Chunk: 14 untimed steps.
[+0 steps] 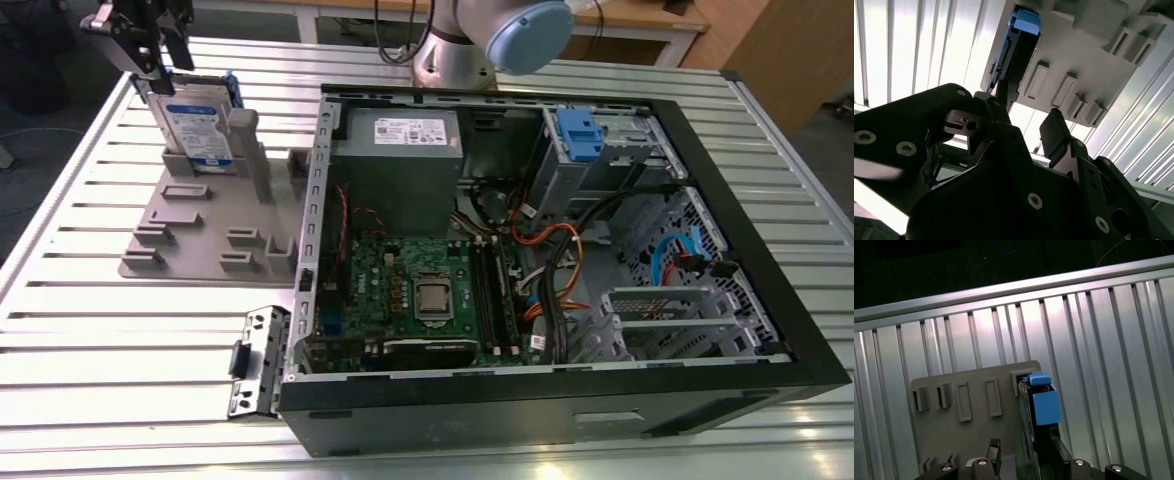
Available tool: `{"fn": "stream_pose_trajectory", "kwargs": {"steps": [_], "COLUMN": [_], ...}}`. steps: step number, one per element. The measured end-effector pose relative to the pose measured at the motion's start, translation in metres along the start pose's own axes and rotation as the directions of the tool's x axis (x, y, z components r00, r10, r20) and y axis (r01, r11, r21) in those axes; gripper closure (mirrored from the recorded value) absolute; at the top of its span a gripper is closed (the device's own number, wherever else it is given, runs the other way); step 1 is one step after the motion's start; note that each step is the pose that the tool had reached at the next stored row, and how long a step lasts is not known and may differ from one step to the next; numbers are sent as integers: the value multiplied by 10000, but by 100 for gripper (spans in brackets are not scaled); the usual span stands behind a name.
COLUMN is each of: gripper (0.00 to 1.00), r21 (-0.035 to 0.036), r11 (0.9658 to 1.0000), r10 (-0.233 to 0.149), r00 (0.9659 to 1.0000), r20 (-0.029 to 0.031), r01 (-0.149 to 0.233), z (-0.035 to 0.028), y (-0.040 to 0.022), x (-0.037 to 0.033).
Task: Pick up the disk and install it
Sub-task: 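Pick up the disk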
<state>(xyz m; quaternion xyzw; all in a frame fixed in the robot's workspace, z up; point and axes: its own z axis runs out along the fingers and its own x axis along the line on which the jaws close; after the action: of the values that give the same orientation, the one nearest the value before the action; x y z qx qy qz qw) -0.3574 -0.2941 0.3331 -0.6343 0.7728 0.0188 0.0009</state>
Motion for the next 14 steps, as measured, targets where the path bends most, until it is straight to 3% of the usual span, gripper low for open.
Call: {"fn": "stream_pose_trajectory", "kwargs": {"steps": [8,14], "gripper": [47,47], "r21": [-1,-26], "r11": [9999,9952], "r10": [-114,-983], "r00": [9999,9952], "r20": [-2,-26], "r01": [114,983], "z": [12,43], "y": [90,98], "x": [-124,-126]}}
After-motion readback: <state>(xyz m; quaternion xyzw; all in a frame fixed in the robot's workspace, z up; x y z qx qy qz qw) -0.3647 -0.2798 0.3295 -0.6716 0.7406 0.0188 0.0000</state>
